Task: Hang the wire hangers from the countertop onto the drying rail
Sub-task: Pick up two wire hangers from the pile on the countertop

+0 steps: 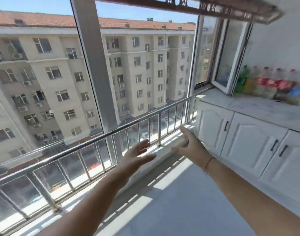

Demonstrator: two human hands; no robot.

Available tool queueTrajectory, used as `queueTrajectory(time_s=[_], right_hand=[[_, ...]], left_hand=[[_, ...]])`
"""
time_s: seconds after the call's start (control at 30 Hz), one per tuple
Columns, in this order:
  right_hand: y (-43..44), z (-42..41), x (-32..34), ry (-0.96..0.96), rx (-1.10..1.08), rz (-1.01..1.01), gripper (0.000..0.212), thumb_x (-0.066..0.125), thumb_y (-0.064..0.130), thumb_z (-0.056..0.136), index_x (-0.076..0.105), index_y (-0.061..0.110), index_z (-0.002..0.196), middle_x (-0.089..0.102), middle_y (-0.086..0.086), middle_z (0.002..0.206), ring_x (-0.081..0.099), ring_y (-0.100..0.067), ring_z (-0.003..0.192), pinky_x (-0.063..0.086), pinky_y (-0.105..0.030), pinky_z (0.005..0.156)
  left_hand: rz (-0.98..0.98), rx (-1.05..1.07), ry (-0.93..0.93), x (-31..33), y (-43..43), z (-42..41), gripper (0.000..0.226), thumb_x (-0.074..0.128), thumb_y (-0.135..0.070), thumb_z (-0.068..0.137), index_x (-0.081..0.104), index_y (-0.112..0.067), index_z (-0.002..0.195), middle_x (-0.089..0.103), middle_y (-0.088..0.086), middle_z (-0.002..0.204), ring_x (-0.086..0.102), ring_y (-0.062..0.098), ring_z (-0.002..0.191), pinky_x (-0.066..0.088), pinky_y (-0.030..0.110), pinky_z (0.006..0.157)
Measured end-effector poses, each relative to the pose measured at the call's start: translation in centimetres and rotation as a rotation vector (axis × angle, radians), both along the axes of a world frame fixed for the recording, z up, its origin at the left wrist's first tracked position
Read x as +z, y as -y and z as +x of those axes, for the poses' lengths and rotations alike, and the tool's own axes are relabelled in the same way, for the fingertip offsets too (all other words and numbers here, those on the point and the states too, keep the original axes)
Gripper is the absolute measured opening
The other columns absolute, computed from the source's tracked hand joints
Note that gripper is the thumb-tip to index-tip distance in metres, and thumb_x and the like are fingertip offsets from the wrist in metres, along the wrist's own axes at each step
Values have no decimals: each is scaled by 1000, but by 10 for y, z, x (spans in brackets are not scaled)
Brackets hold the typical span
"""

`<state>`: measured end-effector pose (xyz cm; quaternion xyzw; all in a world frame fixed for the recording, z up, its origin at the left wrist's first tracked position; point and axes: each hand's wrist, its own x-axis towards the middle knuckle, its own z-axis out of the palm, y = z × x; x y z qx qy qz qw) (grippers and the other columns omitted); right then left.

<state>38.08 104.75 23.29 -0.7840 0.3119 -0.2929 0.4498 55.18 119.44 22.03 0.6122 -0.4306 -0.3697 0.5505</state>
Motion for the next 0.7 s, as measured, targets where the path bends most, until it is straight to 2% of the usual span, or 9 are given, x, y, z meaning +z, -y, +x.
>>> queueTrajectory(time_s=[0.03,0.1,0.17,0.3,0.47,0.6,0.7], right_hand=[[15,-16,0,3,-22,-2,83,76,23,74,30,21,143,36,-3,145,34,-14,132,31,-27,106],[44,-48,-1,-2,-73,-7,82,75,21,75,30,21,143,39,-5,142,44,-18,124,36,-16,94],[70,-79,-4,6,-127,3,81,74,19,76,30,21,143,42,-11,138,44,-24,125,35,-12,86],[121,-136,-10,7,-233,-25,80,75,21,75,30,25,141,32,2,147,30,-13,136,28,-20,98],[176,-185,-22,8,-376,-15,82,75,23,75,30,22,143,32,3,148,30,-8,135,28,-27,109],[226,-209,-37,33,-481,24,81,76,29,73,32,25,141,36,4,144,34,-10,133,28,-25,104],[272,-222,-42,44,-550,36,77,75,23,75,33,24,140,36,4,144,34,-12,133,28,-24,103]], left_hand=[[-5,-20,3,-3,21,-10,80,82,-31,67,45,-22,138,55,-5,133,49,12,126,39,30,103],[-7,-59,1,-8,61,-33,78,79,-31,67,46,-22,137,55,-5,133,49,11,126,39,28,101],[-13,-103,-7,-10,99,-57,77,77,-32,66,46,-22,136,55,-5,133,50,10,125,41,25,97],[-32,-190,-25,-15,171,-100,72,79,-24,73,46,-20,137,55,-3,134,49,12,126,42,23,94],[-8,-300,-66,-25,252,-137,67,80,-21,71,49,-26,130,56,-6,131,49,10,125,40,31,105],[5,-356,-67,-35,324,-149,80,82,-35,60,49,-26,132,57,-9,130,51,8,124,41,33,105],[5,-428,-51,-38,383,-155,82,82,-40,59,50,-25,133,58,-10,131,52,10,124,42,35,105]])
